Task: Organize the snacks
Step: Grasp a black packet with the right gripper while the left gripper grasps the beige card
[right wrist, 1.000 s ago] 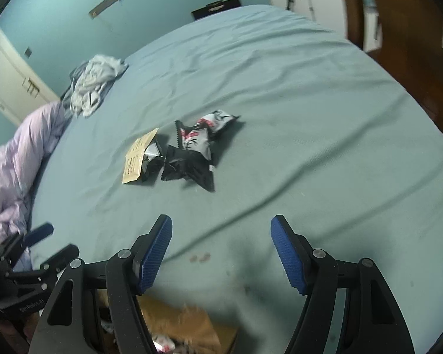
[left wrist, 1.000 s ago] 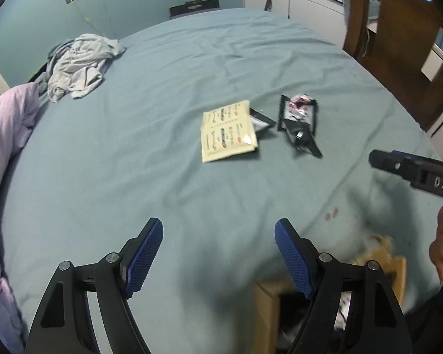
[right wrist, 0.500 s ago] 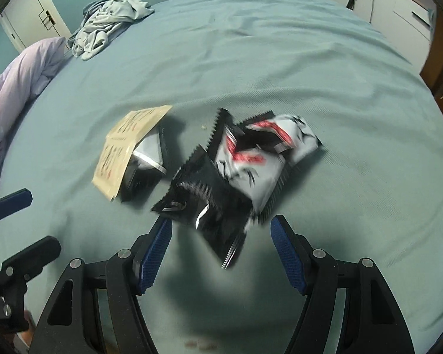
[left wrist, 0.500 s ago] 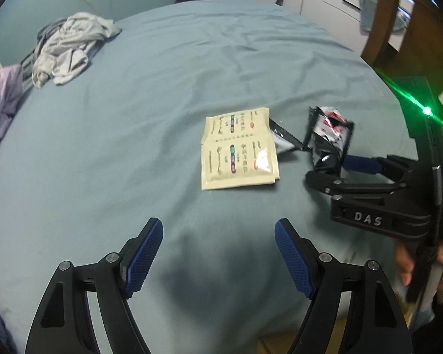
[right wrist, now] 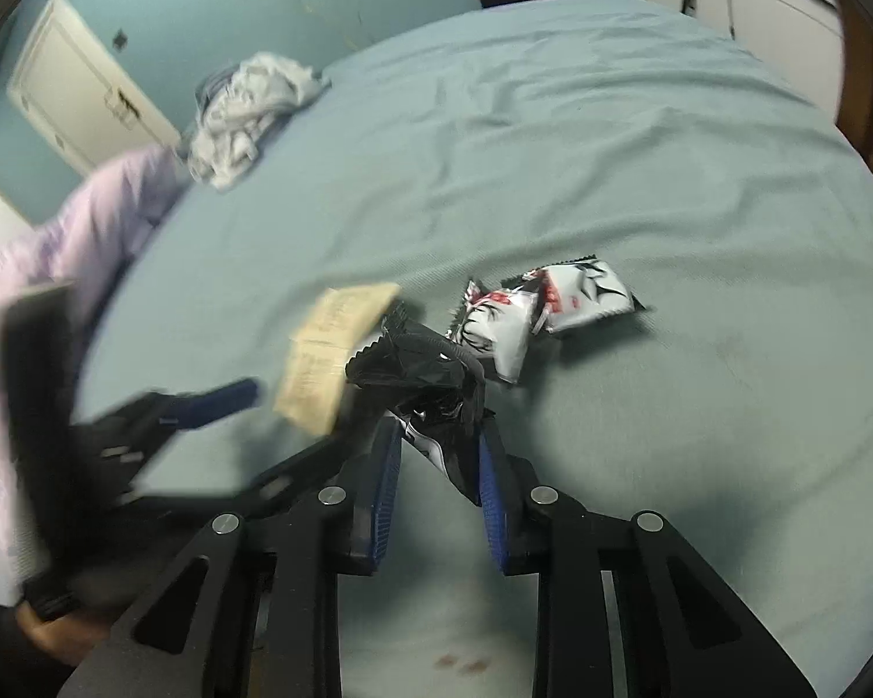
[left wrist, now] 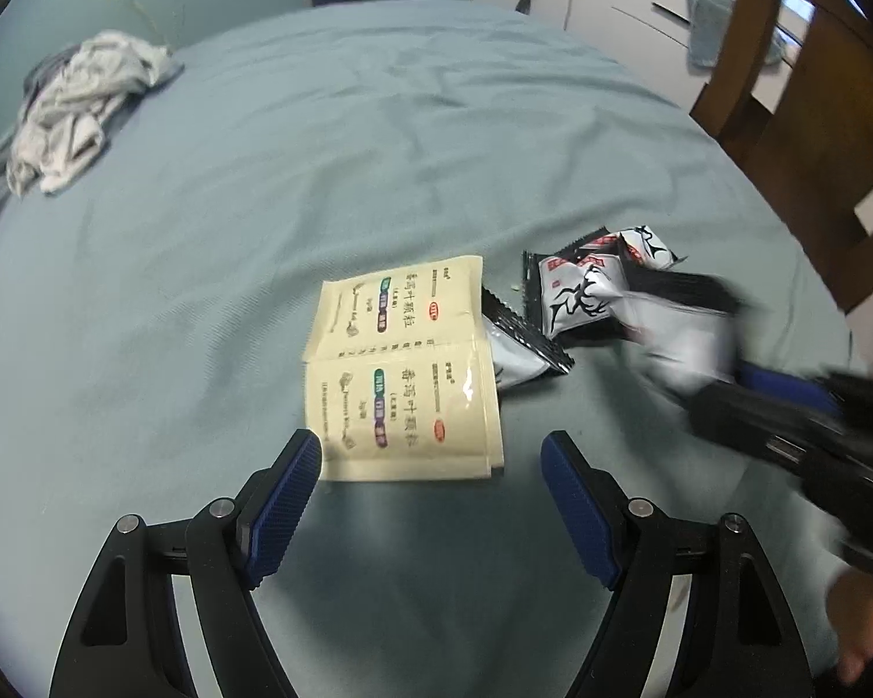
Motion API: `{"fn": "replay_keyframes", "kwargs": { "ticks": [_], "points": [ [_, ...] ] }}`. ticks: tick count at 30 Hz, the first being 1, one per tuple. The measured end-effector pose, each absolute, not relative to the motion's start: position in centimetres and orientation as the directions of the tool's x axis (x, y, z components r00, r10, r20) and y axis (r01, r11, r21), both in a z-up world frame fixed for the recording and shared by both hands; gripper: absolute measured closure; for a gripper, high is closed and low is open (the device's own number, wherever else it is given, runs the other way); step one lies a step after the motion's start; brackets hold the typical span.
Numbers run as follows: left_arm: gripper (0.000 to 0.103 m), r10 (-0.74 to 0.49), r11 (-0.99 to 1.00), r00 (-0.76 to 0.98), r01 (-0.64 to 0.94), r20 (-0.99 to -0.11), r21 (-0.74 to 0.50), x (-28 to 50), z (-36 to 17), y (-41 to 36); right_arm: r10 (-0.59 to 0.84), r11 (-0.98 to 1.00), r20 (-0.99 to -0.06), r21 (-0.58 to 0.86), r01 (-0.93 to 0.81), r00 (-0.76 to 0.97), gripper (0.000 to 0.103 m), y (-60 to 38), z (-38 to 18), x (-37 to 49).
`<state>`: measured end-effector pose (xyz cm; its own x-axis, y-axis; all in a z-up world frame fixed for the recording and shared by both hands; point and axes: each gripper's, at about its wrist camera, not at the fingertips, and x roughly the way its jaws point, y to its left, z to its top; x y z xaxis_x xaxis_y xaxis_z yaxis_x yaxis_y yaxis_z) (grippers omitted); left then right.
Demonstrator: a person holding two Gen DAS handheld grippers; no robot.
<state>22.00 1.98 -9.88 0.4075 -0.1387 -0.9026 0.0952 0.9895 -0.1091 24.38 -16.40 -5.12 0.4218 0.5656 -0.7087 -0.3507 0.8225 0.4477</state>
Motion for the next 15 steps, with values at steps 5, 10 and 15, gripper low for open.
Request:
{"fn": "replay_keyframes", "kwargs": {
  "ticks": [5,10,15],
  "points": [
    [0.062,-0.184,0.983,0.384,0.061,-0.905,-0.174,22.6,-10.2,3.3,0.567,0.823,-0.688,0.476,-0.308,0.453,0.079,-19.7,-3.4,20.0],
    [0.093,-0.184,0.982,0.433,0.049,-0.882,-0.180,21.0,-7.6,4.2,0.546,0.836,-0.667,0.475,-0.275,0.506,0.079,-22.3,-2.5,13.4],
    [0.101,-0.144,0.985,0.470,-0.011,-0.871,-0.170,19.2,-5.8,6.0,0.524,0.842,-0.648,0.492,-0.222,0.553,0.079,-25.5,-2.1,6.1]
  ]
}}
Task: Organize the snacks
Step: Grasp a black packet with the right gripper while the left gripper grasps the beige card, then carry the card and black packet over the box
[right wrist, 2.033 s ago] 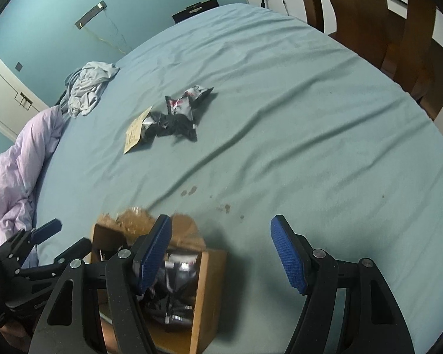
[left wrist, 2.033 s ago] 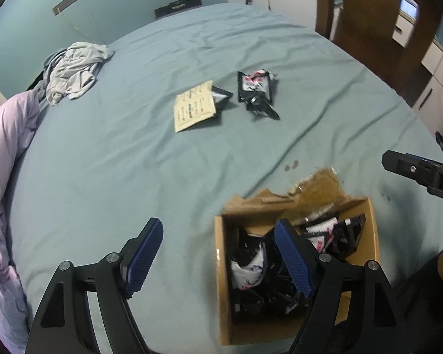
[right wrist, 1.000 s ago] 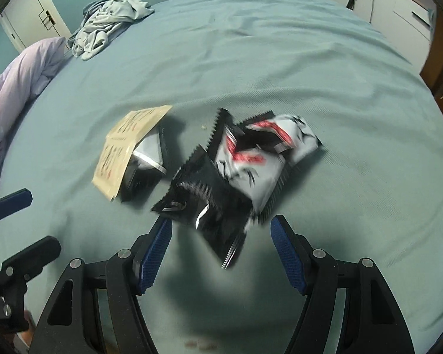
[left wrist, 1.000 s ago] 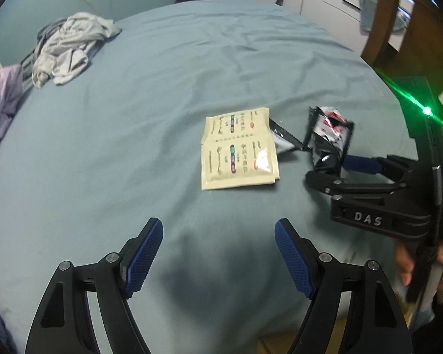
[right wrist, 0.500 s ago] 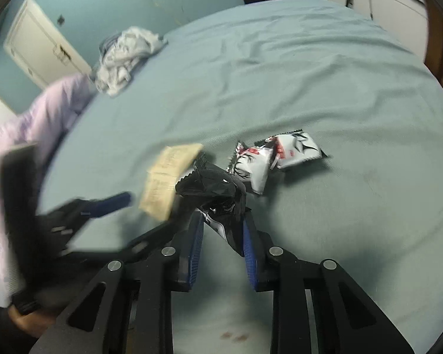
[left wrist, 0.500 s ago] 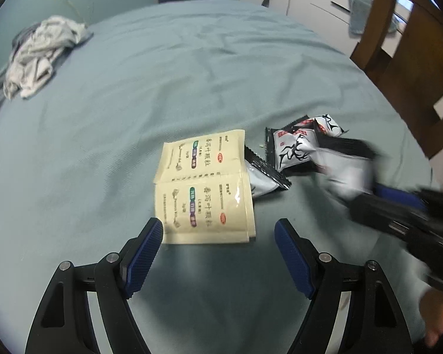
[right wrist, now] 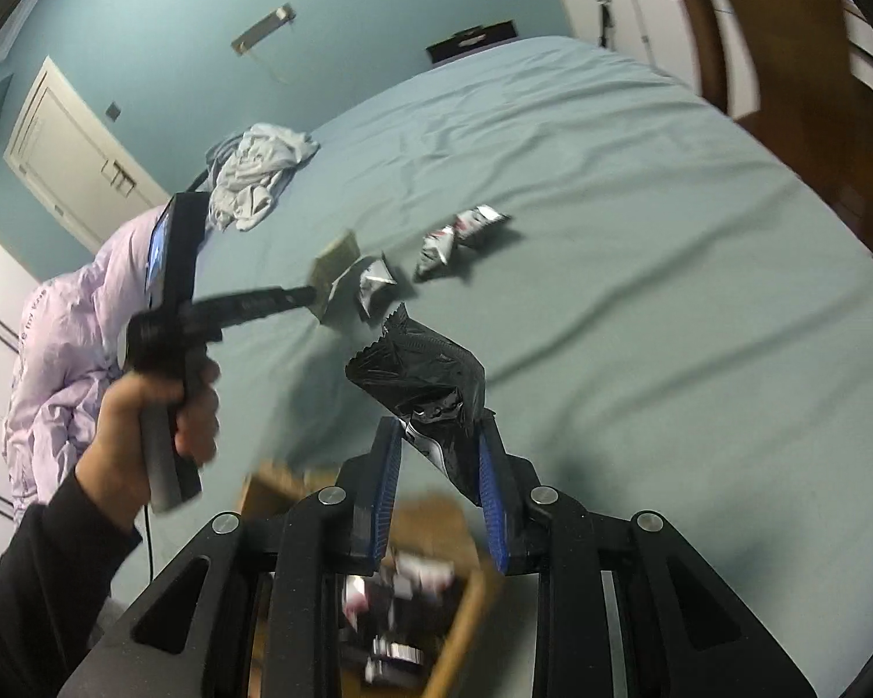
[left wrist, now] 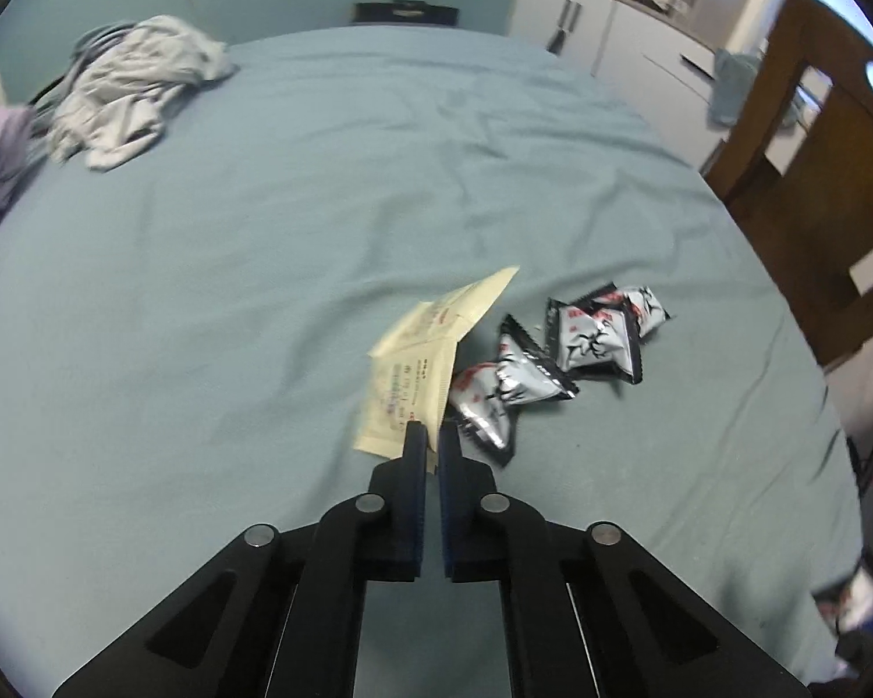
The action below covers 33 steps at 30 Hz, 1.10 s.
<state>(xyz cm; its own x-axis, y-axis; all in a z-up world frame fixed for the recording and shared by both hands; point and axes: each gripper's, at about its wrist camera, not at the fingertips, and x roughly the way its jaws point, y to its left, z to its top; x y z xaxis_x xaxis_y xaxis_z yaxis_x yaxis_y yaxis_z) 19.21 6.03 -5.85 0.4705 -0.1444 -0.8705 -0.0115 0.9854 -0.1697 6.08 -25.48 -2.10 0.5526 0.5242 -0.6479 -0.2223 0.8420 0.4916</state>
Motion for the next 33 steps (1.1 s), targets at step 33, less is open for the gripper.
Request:
{"fn": "replay_keyframes", "kwargs": {
  "ticks": [33],
  "points": [
    [0.093,-0.310,0.883,0.401,0.458,-0.862,-0.105,-3.0,2.1,-3.5,0.544,0.824,-0.642,0.529,-0.201,0.540,0.079,-26.0,-1.3,2.1]
  ]
}}
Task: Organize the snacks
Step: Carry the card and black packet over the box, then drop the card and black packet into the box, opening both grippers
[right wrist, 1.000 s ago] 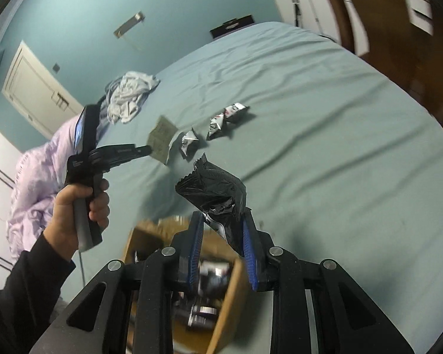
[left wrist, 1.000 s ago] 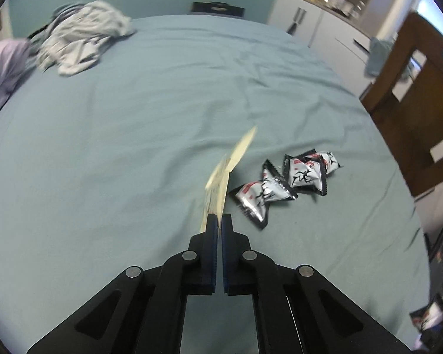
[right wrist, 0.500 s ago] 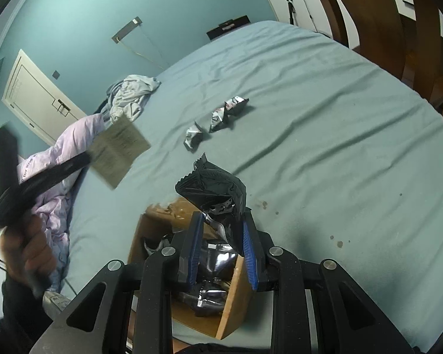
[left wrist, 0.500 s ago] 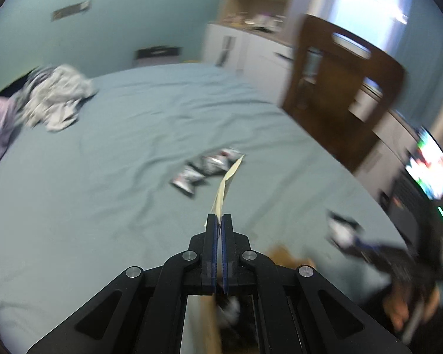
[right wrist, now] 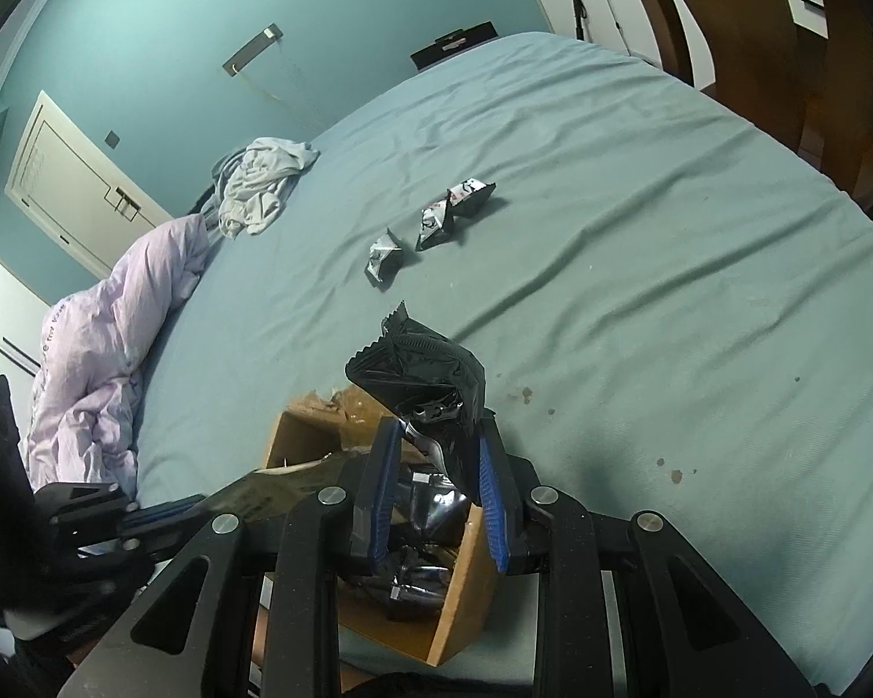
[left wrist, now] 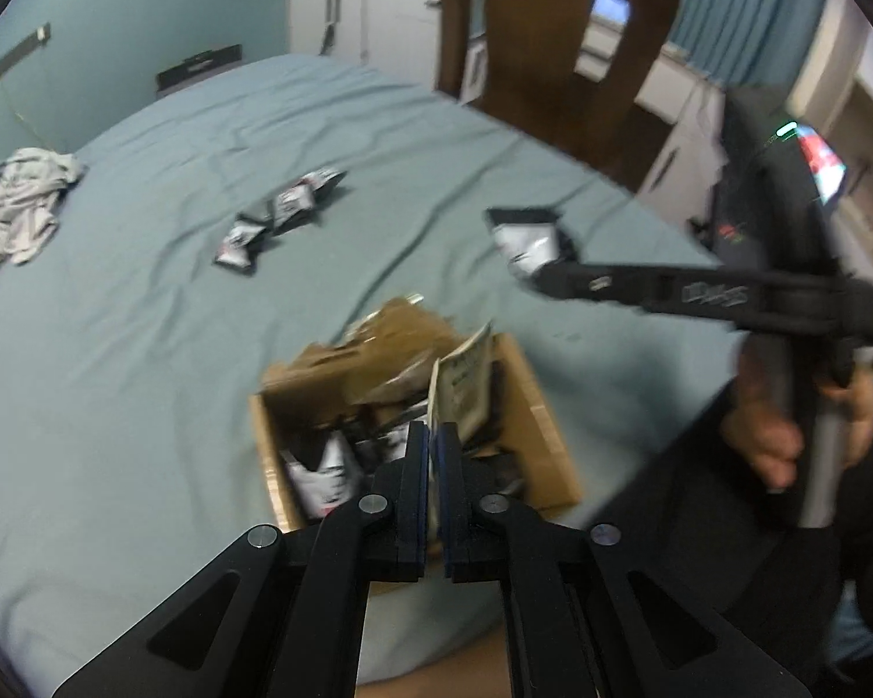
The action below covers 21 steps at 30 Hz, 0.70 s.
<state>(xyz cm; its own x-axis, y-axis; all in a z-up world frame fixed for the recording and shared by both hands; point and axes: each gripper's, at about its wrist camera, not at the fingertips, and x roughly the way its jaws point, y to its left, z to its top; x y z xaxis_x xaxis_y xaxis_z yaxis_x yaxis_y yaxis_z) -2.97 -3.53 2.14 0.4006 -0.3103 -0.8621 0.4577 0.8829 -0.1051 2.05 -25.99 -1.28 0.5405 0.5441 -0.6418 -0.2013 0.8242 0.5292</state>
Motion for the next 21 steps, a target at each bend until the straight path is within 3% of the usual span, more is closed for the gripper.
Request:
{"fn": "replay_keyframes", "kwargs": {
  "ticks": [3,4,10,21],
  "points": [
    [0.049,-0.245,0.916,0.410,0.394,-0.879,-0.071,-2.0,1.5,-3.0,0.545,0.826,-0.646,0.521,-0.212,0.535,0.079,-25.7,-1.2,2.1],
    [0.042,-0.224,0.928,0.424,0.369,-0.877,-0.059,-1.8,1.5,-2.6,0.546,0.827,-0.647,0.518,-0.219,0.533,0.079,-25.6,-1.1,2.1],
    [0.038,-0.102,0.967,0.463,0.254,-0.880,0.021,-0.9,1.2,-0.6,0.567,0.822,-0.659,0.486,-0.296,0.494,0.079,-24.1,-1.0,2.1],
    [0.038,0.051,0.972,0.456,0.182,-0.888,0.149,-0.2,-0.1,0.3,0.551,0.786,-0.781,0.366,-0.499,0.294,0.079,-18.0,-2.4,1.9]
  ]
}}
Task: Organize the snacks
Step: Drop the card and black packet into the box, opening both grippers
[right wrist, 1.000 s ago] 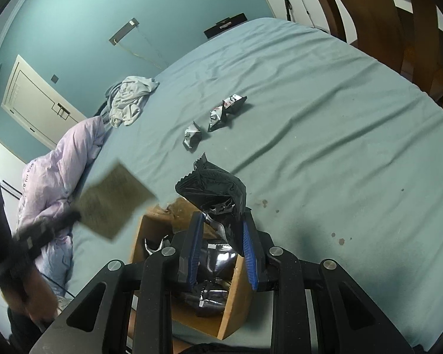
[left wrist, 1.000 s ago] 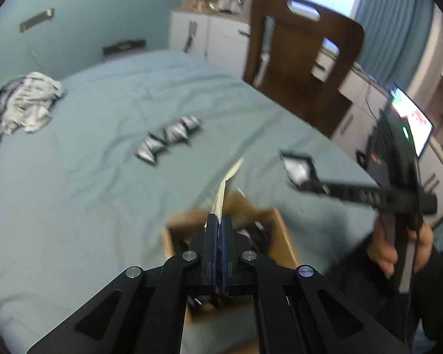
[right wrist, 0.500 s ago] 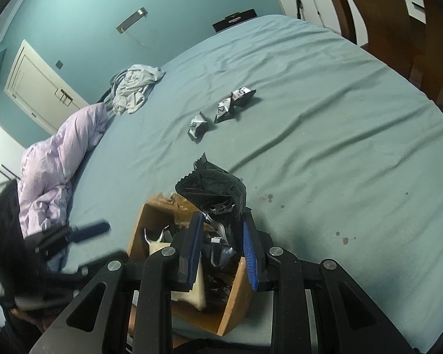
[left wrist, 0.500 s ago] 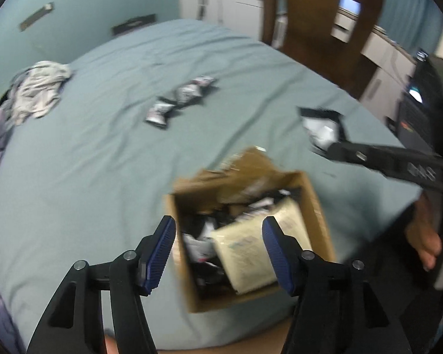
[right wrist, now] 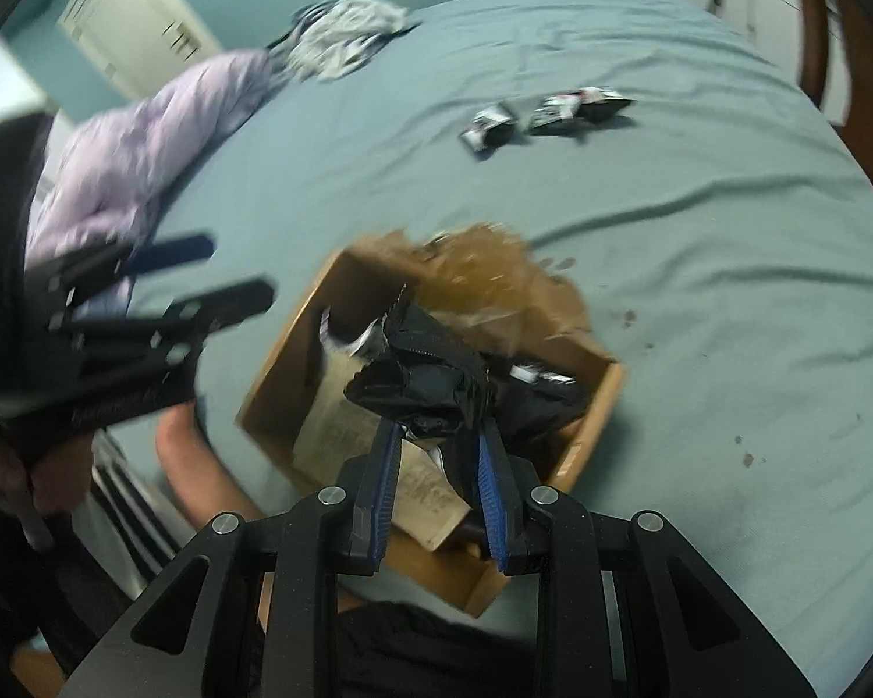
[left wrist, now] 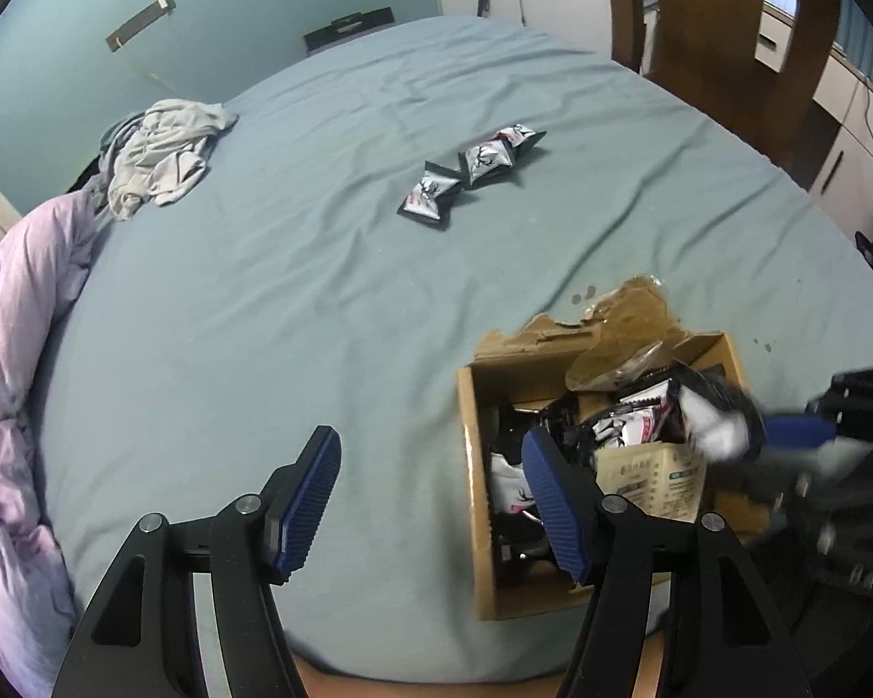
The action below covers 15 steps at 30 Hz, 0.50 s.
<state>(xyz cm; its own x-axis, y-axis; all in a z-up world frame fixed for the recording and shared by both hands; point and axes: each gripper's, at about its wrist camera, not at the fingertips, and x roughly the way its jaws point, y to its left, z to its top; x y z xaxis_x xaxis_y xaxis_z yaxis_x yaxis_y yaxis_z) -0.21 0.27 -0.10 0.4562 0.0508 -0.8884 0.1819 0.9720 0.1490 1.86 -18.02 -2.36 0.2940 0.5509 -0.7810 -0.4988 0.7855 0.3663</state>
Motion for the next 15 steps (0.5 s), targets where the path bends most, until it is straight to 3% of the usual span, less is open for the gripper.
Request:
{"fn": "replay_keyframes", "kwargs": {
  "ticks": [5,9,12,14,15],
  "points": [
    [0.038,0.056,0.971,0.450,0.184,-0.891,0.153,-0.2,-0.1,0.3,0.548,0.769,-0.789,0.345,-0.538,0.277,0.079,-16.9,-2.5,2.0],
    [0.038,0.059,0.972,0.451,0.177,-0.891,0.154,-0.1,-0.1,0.3,0.599,0.761,-0.750,0.424,-0.492,0.280,0.077,-18.1,-2.2,2.4],
    [0.038,0.057,0.975,0.449,0.167,-0.892,0.146,-0.1,-0.1,0.5,0.630,0.759,-0.707,0.471,-0.450,0.322,0.062,-19.8,-1.7,2.4],
    [0.038,0.055,0.976,0.446,0.163,-0.894,0.141,-0.1,-0.1,0.7,0.636,0.770,-0.665,0.515,-0.376,0.392,0.043,-21.9,-1.3,2.8],
    [0.038,0.054,0.977,0.444,0.161,-0.894,0.139,0.0,-0.1,0.7,0.630,0.776,-0.653,0.528,-0.344,0.420,0.038,-22.7,-1.2,2.8]
  ]
}}
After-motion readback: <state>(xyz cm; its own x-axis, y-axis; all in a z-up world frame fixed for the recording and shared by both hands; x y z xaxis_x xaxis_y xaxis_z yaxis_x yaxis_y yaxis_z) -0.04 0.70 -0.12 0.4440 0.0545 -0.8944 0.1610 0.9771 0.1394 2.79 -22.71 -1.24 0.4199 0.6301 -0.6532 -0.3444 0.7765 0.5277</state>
